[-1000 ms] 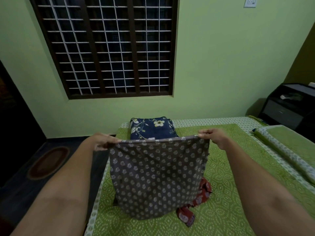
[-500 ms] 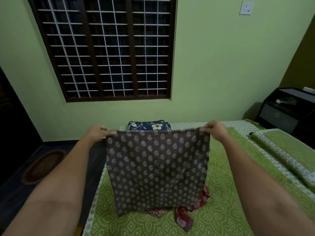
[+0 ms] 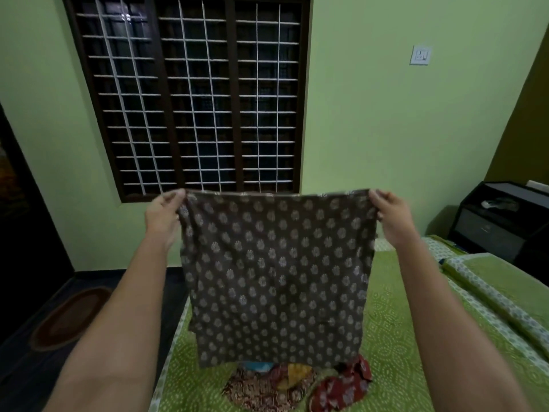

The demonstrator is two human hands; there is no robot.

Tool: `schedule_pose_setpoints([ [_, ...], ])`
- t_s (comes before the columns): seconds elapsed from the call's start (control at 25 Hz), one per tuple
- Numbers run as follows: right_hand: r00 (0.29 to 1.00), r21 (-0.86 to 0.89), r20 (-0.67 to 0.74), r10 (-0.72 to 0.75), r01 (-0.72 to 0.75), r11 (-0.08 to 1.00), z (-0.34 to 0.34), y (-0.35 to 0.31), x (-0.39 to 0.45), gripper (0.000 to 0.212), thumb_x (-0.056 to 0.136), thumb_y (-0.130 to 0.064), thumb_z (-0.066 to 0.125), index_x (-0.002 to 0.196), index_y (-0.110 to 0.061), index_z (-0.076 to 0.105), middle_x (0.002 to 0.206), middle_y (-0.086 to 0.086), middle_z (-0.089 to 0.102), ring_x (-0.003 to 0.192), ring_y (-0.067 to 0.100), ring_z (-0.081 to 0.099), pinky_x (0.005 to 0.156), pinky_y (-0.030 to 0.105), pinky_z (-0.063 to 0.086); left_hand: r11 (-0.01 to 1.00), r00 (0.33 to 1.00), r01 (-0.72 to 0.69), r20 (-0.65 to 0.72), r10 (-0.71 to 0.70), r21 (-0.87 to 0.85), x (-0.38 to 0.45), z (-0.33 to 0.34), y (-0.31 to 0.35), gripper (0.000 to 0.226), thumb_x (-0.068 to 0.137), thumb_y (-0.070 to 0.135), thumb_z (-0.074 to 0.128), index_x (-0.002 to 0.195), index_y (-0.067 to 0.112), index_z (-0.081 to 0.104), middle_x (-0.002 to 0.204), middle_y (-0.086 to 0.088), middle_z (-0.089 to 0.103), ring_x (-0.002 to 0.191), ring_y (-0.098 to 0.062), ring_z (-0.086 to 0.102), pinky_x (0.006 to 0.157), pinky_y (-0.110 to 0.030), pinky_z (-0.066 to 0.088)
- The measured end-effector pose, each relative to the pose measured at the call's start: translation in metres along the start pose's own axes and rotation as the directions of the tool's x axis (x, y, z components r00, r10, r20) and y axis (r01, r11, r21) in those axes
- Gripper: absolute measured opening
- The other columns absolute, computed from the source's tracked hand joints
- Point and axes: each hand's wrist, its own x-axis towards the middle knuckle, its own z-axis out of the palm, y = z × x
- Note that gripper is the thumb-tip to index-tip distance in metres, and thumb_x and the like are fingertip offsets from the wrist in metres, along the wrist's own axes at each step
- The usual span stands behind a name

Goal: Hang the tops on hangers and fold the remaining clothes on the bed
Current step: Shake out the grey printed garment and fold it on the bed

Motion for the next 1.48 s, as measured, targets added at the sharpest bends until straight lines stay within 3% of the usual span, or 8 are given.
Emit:
schedule_pose_setpoints([
  [0.08, 0.969, 0.337, 0.075, -0.236, 0.198, 0.920, -0.008, -0.041, -0.012, 0.021, 0.066, -0.036, 0.078, 0.079, -0.022, 0.067, 0.077, -0.006, 0.066, 0.069, 0.008, 0.061, 0.064, 0.020, 0.050, 0.913, 0.973, -0.181, 0.070, 0.221, -0.367, -0.014, -0.002, 0.043, 0.017, 0.083, 0.029, 0.068, 0.090, 0.014, 0.062, 0.087, -0.001, 0.069, 0.086, -0.018, 0.064, 0.076, -0.033, 0.056],
  [0.16, 0.920, 0.567, 0.155, -0.359, 0.214, 0.795, -0.002, -0.065, -0.013, 0.029, 0.065, -0.040, 0.083, 0.080, -0.024, 0.064, 0.078, -0.002, 0.062, 0.067, 0.012, 0.057, 0.064, 0.026, 0.049, 0.754, 0.872, -0.191, 0.244, 0.424, -0.629, -0.043, 0.013, 0.083, 0.022, 0.086, 0.036, 0.061, 0.086, 0.014, 0.060, 0.079, 0.001, 0.066, 0.075, -0.015, 0.065, 0.068, -0.031, 0.057],
  [0.32, 0.868, 0.480, 0.372, -0.330, 0.125, 0.868, 0.096, -0.082, -0.011, 0.038, 0.055, -0.045, 0.089, 0.080, -0.023, 0.071, 0.076, -0.004, 0.064, 0.065, 0.008, 0.059, 0.064, 0.023, 0.052, 0.935, 0.717, -0.290, 0.601, 0.353, -0.203, -0.084, 0.108, 0.107, 0.043, 0.059, 0.062, 0.079, 0.083, 0.028, 0.071, 0.079, 0.008, 0.066, 0.072, -0.009, 0.060, 0.071, -0.029, 0.050],
  [0.56, 0.787, 0.445, 0.522, -0.330, 0.079, 0.892, 0.149, -0.083, -0.021, 0.032, 0.049, -0.042, 0.091, 0.066, -0.022, 0.071, 0.070, -0.003, 0.069, 0.061, 0.007, 0.065, 0.059, 0.020, 0.054, 0.941, 0.615, -0.025, 0.736, 0.281, -0.339, -0.098, 0.160, 0.073, 0.034, 0.045, 0.034, 0.093, 0.067, 0.018, 0.073, 0.072, 0.002, 0.070, 0.064, -0.009, 0.066, 0.058, -0.019, 0.053],
  [0.88, 0.761, 0.162, 0.625, -0.174, 0.092, 0.982, 0.135, -0.074, -0.017, 0.045, 0.061, -0.044, 0.085, 0.086, -0.016, 0.060, 0.079, -0.003, 0.068, 0.068, 0.008, 0.064, 0.064, 0.020, 0.054, 0.982, 0.625, -0.018, 0.764, 0.158, -0.189, -0.093, 0.154, 0.066, 0.026, 0.076, 0.014, 0.070, 0.101, 0.013, 0.072, 0.087, -0.005, 0.068, 0.075, -0.014, 0.064, 0.065, -0.024, 0.056],
  [1.16, 0.835, -0.137, 0.549, -0.039, 0.136, 0.981, 0.091, -0.082, -0.040, 0.020, 0.081, -0.037, 0.067, 0.087, -0.020, 0.060, 0.089, -0.001, 0.061, 0.076, 0.013, 0.059, 0.069, 0.026, 0.050, 0.978, 0.883, -0.206, 0.439, 0.166, 0.044, -0.079, 0.152, 0.052, 0.004, 0.084, 0.016, 0.071, 0.081, 0.017, 0.072, 0.072, -0.001, 0.070, 0.061, -0.013, 0.064, 0.054, -0.027, 0.053],
  [1.28, 0.867, -0.522, 0.499, -0.008, 0.308, 0.795, 0.080, -0.068, -0.045, 0.023, 0.074, -0.034, 0.079, 0.087, -0.025, 0.063, 0.090, -0.007, 0.062, 0.080, 0.009, 0.060, 0.073, 0.026, 0.050, 0.972, 0.899, -0.228, 0.394, 0.191, 0.050, -0.077, 0.153, 0.048, 0.005, 0.087, 0.018, 0.069, 0.088, 0.013, 0.070, 0.075, -0.001, 0.068, 0.060, -0.010, 0.064, 0.051, -0.023, 0.052],
  [1.48, 0.844, -0.745, 0.518, 0.138, 0.366, 0.558, 0.068, -0.034, -0.059, 0.015, 0.079, -0.024, 0.078, 0.087, -0.022, 0.065, 0.084, -0.008, 0.065, 0.079, 0.012, 0.062, 0.068, 0.022, 0.047, 0.954, 0.922, -0.281, 0.306, 0.238, 0.107, -0.064, 0.148, 0.038, 0.006, 0.088, 0.025, 0.067, 0.083, 0.023, 0.068, 0.084, -0.001, 0.066, 0.076, -0.015, 0.064, 0.067, -0.037, 0.056],
])
